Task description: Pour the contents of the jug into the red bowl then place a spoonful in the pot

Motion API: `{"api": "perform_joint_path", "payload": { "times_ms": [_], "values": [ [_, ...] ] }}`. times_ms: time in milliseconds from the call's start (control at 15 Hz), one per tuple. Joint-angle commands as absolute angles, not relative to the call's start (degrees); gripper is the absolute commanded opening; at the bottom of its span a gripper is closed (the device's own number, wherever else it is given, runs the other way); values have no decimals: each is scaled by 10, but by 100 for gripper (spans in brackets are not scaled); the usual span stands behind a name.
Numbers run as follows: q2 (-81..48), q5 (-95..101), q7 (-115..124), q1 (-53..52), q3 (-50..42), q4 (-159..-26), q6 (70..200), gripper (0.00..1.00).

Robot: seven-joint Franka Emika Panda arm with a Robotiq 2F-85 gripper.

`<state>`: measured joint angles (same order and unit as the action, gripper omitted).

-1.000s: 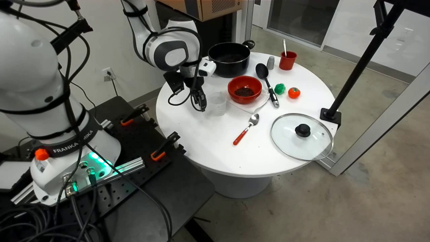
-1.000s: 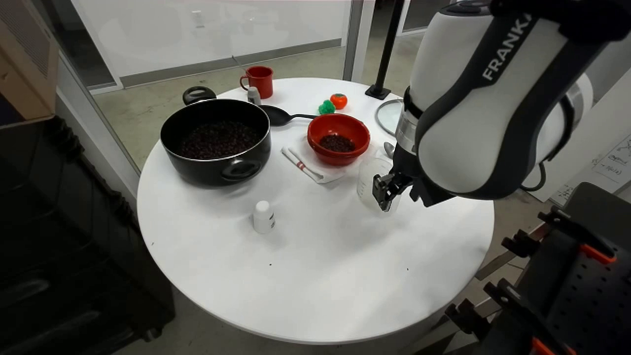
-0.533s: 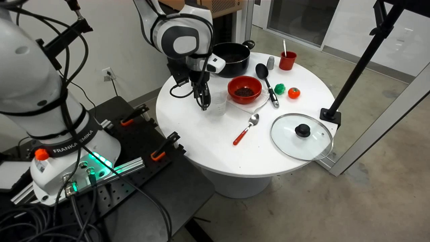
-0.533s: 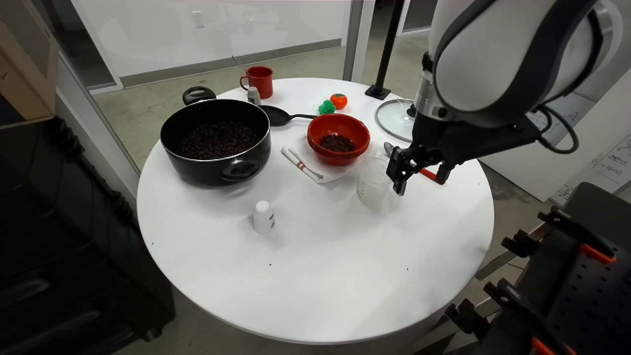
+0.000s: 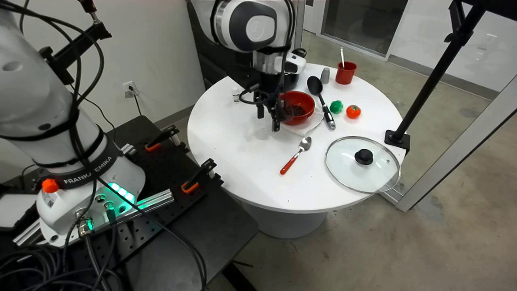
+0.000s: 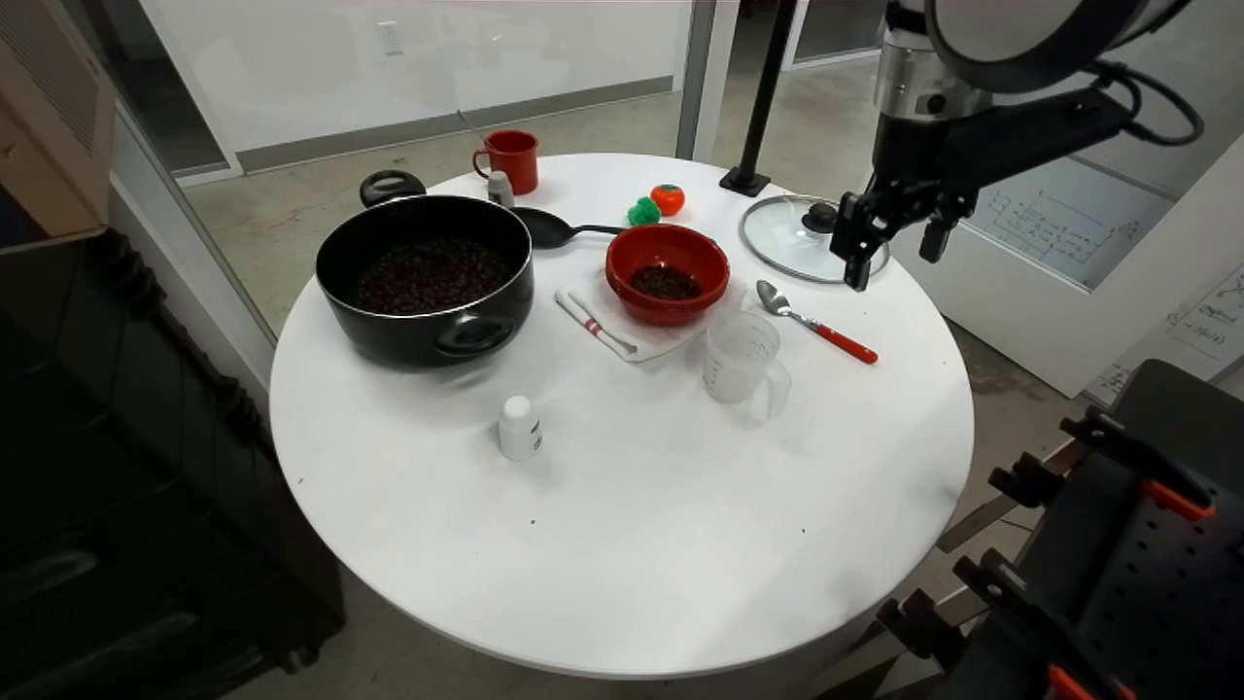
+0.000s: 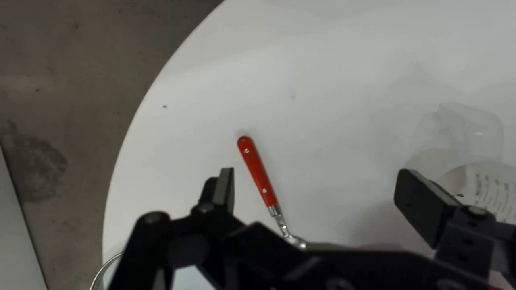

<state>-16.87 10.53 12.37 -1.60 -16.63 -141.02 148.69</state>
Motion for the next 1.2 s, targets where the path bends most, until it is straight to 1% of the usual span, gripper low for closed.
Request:
{"api": "perform_joint_path", "payload": {
  "times_ms": [0, 333, 800, 867, 1133],
  "values": [
    [-182, 158, 94, 13, -165, -1349, 1456, 100],
    [-225, 116, 12, 78, -138, -1309, 1517, 100],
    [-287, 58, -159, 172, -81, -1249, 1485, 100],
    [-269, 75, -112, 148, -103, -1278, 1505, 100],
    [-285, 68, -140, 164, -91, -1260, 1499, 100]
  ]
}}
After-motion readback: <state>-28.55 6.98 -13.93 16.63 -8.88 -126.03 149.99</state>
